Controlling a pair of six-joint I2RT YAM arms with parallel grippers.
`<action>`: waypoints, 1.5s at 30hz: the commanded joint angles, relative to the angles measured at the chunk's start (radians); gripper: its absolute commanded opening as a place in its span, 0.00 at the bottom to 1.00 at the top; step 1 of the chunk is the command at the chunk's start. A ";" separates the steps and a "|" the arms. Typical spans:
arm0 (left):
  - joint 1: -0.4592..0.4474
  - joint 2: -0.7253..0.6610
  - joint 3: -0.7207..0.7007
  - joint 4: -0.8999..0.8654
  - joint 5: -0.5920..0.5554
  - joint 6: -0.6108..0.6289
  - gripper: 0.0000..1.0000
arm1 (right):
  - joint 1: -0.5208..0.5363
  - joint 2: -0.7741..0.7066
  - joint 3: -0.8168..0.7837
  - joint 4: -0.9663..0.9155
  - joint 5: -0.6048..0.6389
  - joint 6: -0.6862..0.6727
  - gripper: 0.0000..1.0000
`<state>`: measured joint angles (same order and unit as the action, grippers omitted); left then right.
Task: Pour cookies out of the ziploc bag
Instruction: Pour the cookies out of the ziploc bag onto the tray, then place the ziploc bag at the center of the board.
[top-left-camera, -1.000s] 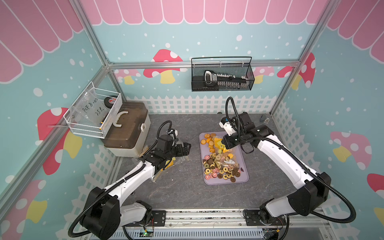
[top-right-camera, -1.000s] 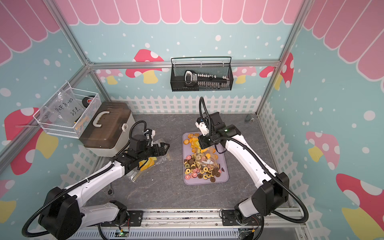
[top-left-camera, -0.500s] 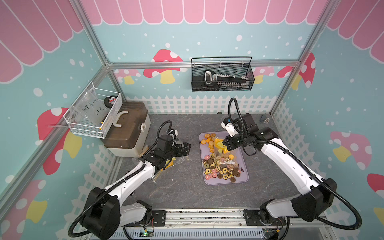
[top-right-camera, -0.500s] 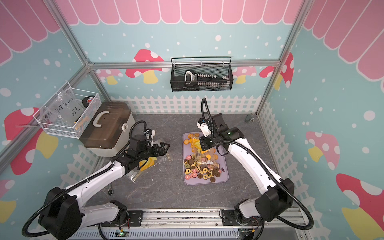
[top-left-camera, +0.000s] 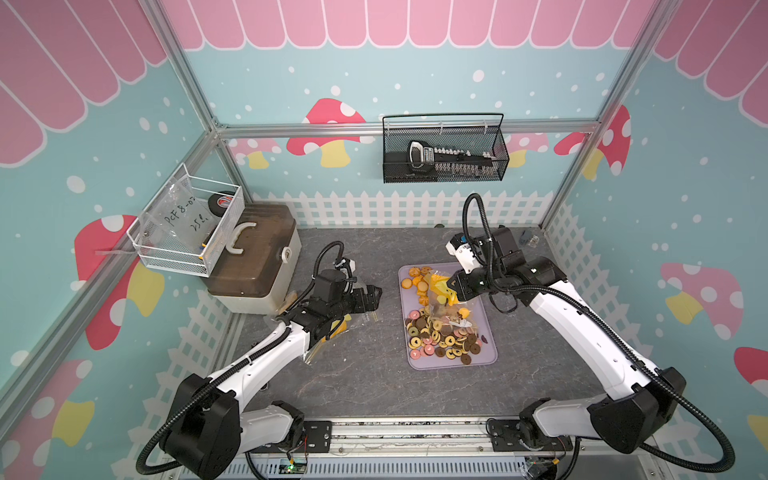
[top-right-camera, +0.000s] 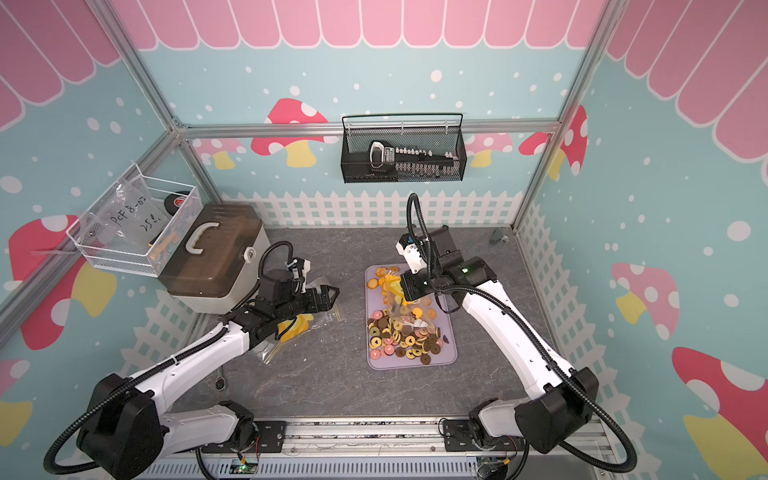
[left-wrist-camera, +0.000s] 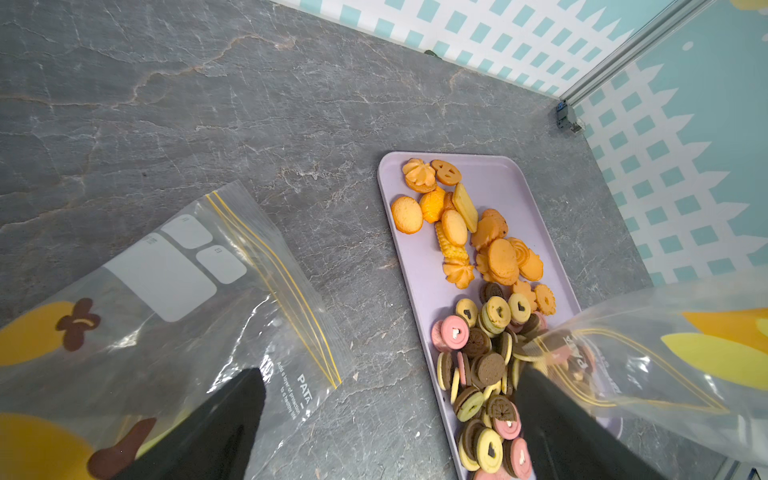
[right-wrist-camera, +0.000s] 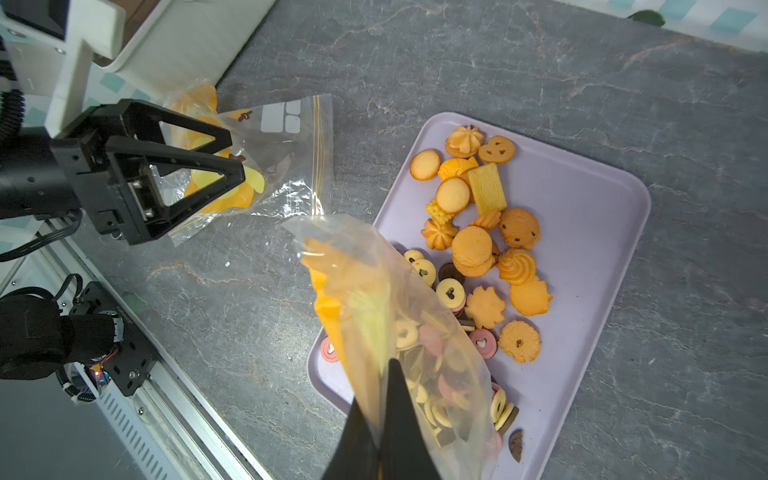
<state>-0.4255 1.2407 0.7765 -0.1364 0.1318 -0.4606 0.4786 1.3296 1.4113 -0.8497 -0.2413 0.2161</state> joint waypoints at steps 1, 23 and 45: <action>0.007 0.003 0.016 0.014 0.007 -0.015 0.99 | 0.004 0.008 -0.048 0.004 -0.001 -0.005 0.02; 0.048 -0.057 0.023 -0.042 -0.014 -0.013 0.99 | 0.004 -0.084 -0.111 0.201 -0.043 0.095 0.02; 0.366 -0.383 -0.041 -0.289 0.149 -0.112 0.99 | 0.199 0.626 -0.092 1.260 -0.570 0.674 0.11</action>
<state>-0.0666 0.8730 0.7437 -0.3870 0.2737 -0.5507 0.6823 1.8755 1.2724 0.2127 -0.7357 0.8005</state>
